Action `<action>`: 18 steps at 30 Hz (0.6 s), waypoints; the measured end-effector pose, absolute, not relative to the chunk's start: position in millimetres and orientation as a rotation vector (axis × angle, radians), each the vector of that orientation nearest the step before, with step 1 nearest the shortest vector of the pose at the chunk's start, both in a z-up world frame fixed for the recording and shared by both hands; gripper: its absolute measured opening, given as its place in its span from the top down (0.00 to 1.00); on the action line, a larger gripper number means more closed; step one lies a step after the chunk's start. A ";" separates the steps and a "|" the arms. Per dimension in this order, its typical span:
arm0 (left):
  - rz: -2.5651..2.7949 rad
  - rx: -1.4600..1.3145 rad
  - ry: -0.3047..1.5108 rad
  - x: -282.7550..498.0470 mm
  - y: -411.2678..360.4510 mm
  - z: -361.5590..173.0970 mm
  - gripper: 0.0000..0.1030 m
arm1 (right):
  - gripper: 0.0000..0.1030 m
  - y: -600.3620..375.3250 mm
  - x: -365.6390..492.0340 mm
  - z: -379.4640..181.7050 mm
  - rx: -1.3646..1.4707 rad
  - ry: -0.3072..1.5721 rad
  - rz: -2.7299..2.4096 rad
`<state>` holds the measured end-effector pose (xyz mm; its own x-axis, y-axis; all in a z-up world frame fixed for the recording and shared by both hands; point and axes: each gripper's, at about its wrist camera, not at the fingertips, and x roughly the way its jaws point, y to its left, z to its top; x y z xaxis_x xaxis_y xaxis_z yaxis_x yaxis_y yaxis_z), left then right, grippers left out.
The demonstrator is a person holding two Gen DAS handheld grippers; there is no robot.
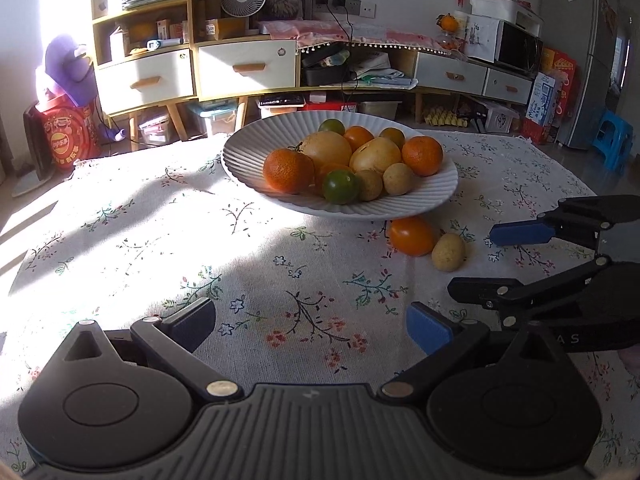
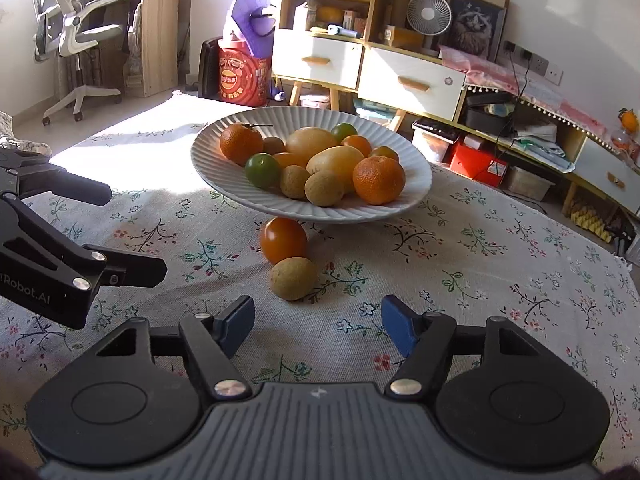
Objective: Organize fruits
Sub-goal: 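Grasp a red tomato with the left gripper while the right gripper grasps a brown kiwi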
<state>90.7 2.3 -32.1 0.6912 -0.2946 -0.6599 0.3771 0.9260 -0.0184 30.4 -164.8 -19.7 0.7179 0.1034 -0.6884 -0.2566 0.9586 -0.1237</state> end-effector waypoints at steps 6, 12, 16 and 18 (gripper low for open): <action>-0.379 0.128 0.722 90.4 3.8 -32.5 0.10 | 0.48 -160.6 36.5 -21.0 -0.235 0.749 0.221; -0.374 0.133 0.726 91.1 1.4 -34.6 0.10 | 0.61 -156.9 37.9 -20.8 -0.233 0.741 0.243; -0.359 0.120 0.719 90.7 -1.0 -34.7 0.10 | 0.76 -155.9 37.8 -18.9 -0.225 0.747 0.284; -0.355 0.112 0.715 90.4 -2.2 -34.9 0.10 | 0.76 -159.1 37.1 -16.9 -0.213 0.747 0.293</action>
<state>90.4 -2.2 -34.9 0.6983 -0.2799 -0.6588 0.3559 0.9343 -0.0196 37.1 -159.1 -16.9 0.6959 0.1857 -0.6937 -0.3359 0.9380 -0.0857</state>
